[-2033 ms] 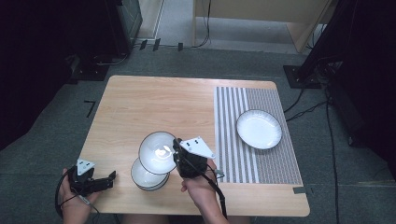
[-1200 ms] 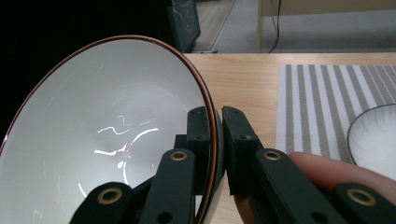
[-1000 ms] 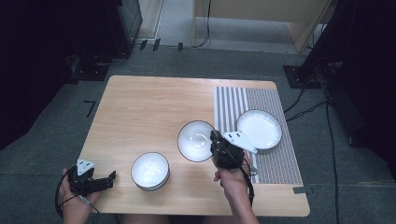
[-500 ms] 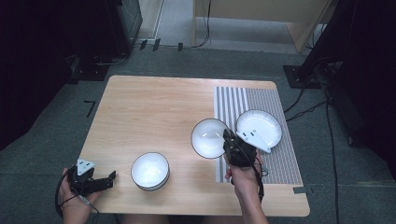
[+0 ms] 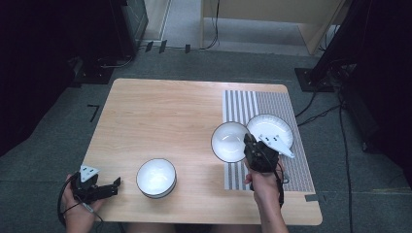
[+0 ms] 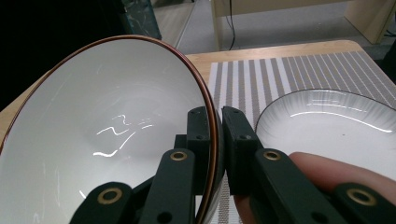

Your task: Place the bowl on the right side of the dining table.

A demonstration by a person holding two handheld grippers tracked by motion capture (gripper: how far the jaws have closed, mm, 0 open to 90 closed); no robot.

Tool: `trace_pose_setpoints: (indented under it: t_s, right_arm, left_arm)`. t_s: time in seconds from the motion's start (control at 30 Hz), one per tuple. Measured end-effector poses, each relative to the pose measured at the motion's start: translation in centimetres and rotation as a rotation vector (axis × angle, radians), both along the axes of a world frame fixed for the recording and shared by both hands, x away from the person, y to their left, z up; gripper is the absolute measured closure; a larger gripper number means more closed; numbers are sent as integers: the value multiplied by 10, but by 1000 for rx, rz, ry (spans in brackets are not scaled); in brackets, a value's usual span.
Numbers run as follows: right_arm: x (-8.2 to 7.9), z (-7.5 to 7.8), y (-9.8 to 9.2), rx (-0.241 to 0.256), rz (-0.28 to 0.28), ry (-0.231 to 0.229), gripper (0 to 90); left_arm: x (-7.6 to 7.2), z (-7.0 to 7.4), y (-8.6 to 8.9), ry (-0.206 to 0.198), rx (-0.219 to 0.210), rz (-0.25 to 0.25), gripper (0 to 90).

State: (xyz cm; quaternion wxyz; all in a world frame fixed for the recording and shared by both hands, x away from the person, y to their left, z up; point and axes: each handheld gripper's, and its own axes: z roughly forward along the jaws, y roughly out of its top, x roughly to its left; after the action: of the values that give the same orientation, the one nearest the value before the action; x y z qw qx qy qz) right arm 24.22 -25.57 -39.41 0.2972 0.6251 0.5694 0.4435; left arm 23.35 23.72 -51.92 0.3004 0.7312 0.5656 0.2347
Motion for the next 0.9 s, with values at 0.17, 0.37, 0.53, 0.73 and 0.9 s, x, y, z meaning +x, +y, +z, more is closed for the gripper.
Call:
trace_pose_setpoints:
  t_s: [0.17,0.37,0.53,0.73,0.9]
  right_arm:
    - [0,-3,-10,3,-14,-1,835]
    - [1,-7,-22,9,-24,3,835]
    - [4,-9,-29,18,-33,4,835]
    - [7,-9,-38,28,-45,3,835]
    - [10,-10,-46,33,-61,0,835]
  left_arm:
    - [0,0,0,0,0,0,0]
    - [0,0,0,0,0,0,0]
    - [0,0,0,0,0,0,0]
    - [0,0,0,-1,-1,1,0]
    - [0,0,-1,-1,-1,-2,0]
